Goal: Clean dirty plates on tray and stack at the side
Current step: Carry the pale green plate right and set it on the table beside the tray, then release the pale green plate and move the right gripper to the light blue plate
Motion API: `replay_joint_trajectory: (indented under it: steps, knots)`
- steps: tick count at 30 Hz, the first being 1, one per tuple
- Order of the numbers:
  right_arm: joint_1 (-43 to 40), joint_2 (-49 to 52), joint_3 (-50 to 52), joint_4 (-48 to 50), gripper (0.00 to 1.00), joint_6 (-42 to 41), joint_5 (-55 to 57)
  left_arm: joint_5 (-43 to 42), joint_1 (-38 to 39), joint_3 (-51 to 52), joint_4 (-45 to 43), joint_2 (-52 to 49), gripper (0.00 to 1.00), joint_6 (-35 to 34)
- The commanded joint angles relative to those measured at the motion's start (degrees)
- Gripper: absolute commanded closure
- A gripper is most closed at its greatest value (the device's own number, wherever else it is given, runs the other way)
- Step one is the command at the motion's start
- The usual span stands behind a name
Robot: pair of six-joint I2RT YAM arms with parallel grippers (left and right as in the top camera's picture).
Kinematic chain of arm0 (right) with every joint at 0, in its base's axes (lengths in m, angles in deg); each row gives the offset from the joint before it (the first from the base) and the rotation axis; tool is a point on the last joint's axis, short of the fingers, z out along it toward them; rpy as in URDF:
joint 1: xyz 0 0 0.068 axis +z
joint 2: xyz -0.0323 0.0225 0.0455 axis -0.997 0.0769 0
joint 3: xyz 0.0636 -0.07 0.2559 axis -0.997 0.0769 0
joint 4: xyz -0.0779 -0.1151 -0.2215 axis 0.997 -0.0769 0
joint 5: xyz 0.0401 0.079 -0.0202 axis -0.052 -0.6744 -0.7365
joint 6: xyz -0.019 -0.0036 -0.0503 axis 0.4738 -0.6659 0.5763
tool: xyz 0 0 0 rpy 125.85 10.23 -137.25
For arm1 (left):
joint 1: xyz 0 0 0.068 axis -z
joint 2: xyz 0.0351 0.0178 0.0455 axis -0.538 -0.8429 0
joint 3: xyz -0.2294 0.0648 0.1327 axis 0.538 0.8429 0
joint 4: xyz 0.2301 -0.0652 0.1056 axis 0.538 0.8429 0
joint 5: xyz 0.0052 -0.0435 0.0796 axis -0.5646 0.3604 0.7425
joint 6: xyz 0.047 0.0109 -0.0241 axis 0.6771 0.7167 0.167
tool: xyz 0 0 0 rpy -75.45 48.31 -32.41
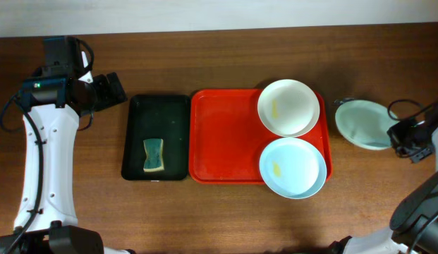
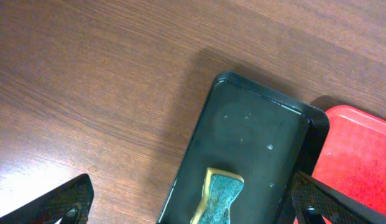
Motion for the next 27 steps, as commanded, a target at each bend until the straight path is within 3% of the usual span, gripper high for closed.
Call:
replay_joint_trajectory:
  steps: [1,9,15,16,18,19,23,27]
  knots:
    - [0.1,0.3,4.1,4.8,0.96,-2.3,0.1,0.2,-0.2,-0.2,-0.1,0.1,0.01,-0.6]
    - [1.3,0.3,10.7,15.7,0.96,-2.3,-1.6,0.2,-0.2,-0.2,-0.1,0.1,0.01,-0.6]
    - [5.1,0.3,10.8,17.2,0.96,-2.3,-2.3,0.2,-0.2,-0.2,-0.1,0.1,0.01,-0.5]
    - [5.6,0.3,10.8,17.5,0.87,-2.3,-2.2,0.2,-0.2,-0.2,-0.1,0.1,0.01,-0.5]
    - [5.9,0.3,10.8,18.2,0.37,-2.3,-2.0,0.2,-0.2,-0.2,-0.1,0.1,0.01,-0.5]
    - [5.9,0.3,10.8,18.4,0.27,-2.3,-2.0,0.2,-0.2,-0.2,-0.1,0.1,0.01,-0.6]
    - [6.0,-0.7,8.3,11.9,0.24,4.6,-4.0,0.2,-0.2,-0.2,-0.1,0.1,0.01,-0.5]
    - [7.6,-4.1,4.2,3.7,0.25,5.7,-4.1,0.2,-0.2,-0.2,-0.1,0.1,0.01,-0.5]
